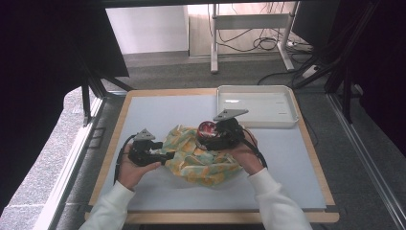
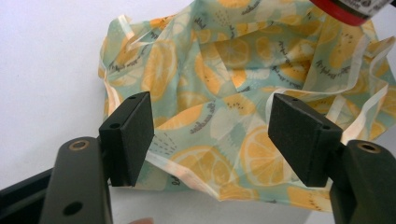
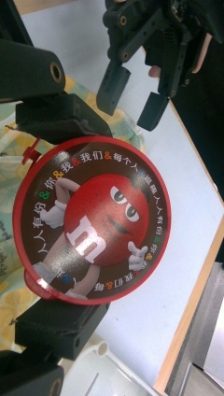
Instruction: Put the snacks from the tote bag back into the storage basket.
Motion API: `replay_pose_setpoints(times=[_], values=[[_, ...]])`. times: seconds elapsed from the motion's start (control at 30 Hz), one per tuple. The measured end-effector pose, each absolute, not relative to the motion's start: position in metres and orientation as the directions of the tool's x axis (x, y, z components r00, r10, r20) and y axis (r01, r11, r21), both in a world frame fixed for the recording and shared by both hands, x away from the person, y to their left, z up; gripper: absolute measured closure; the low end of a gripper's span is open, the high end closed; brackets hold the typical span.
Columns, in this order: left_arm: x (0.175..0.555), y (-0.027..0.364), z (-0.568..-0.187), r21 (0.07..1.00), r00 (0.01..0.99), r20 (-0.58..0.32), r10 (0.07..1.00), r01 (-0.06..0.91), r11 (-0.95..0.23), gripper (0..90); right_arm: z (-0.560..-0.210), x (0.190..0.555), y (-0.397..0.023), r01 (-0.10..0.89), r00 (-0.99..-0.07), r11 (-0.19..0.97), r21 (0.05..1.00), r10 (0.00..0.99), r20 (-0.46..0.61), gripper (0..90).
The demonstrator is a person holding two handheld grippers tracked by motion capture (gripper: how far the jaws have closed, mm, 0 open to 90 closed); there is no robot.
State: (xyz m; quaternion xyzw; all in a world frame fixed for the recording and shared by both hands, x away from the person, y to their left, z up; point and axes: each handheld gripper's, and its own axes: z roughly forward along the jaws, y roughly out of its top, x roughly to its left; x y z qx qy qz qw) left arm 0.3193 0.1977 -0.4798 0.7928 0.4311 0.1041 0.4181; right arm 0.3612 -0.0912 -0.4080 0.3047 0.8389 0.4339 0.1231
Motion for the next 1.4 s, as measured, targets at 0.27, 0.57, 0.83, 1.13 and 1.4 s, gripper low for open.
replay_pose_setpoints(times=[0.27,0.57,0.83,1.13,1.4], values=[[0.320,0.199,-0.481,0.748,0.606,-0.196,0.771,0.601,-0.282,31.5,-0.399,0.368,-0.097,0.404,-0.781,0.410,0.818,0.621,0.074,25.5],[0.321,0.198,-0.482,0.743,0.607,-0.194,0.770,0.603,-0.288,31.3,-0.386,0.376,-0.101,0.395,-0.776,0.404,0.825,0.628,0.063,25.5],[0.321,0.199,-0.481,0.745,0.605,-0.199,0.771,0.605,-0.282,31.2,-0.379,0.385,-0.104,0.389,-0.769,0.401,0.829,0.637,0.053,25.5],[0.322,0.196,-0.482,0.741,0.608,-0.202,0.768,0.608,-0.286,31.0,-0.373,0.402,-0.114,0.393,-0.764,0.388,0.833,0.642,0.061,25.5],[0.322,0.196,-0.483,0.739,0.611,-0.199,0.766,0.607,-0.292,31.0,-0.370,0.411,-0.118,0.401,-0.754,0.392,0.828,0.655,0.055,25.5]])
